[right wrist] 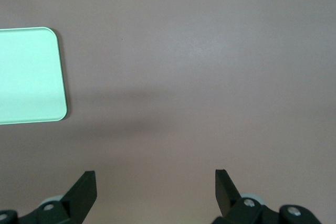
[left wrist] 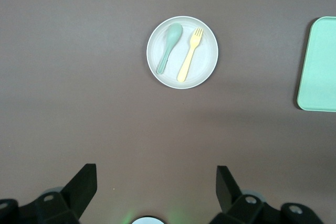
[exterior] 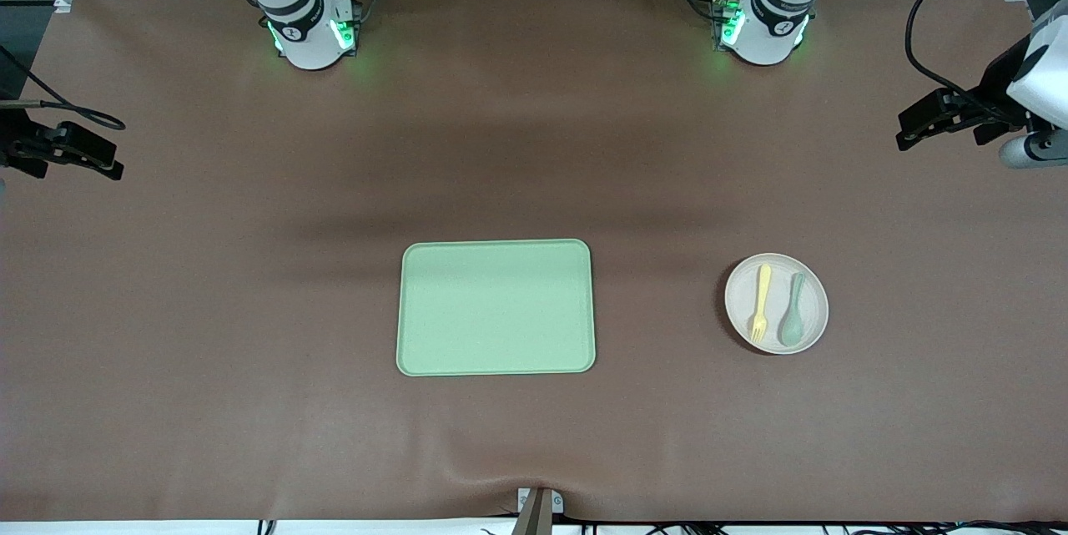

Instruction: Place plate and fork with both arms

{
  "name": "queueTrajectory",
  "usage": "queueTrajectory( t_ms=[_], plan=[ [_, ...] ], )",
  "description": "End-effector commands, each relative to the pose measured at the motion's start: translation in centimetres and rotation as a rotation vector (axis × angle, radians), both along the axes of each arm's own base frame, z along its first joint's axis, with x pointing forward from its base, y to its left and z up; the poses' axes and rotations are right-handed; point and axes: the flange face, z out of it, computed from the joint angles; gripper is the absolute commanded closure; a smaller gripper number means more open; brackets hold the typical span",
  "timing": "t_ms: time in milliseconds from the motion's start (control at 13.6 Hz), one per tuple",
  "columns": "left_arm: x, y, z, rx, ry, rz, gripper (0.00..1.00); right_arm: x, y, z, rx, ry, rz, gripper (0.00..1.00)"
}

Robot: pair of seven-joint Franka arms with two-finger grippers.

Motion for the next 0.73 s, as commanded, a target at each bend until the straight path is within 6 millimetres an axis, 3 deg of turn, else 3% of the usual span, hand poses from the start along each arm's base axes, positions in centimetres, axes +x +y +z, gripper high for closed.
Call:
queueTrajectory(
  t_ms=[0, 661],
  plan=[
    [-0.41, -0.29, 0.59, 0.006, 0.003, 0.005, 0.0, 0.19, -0.51, 0.48, 0.002, -0.002, 0.006, 0.0],
    [-0.44, 0.3, 0.53, 0.007, 0.011, 0.023, 0.0, 0.22, -0.51, 0.38, 0.002, 0.001, 0.006, 0.0]
  ],
)
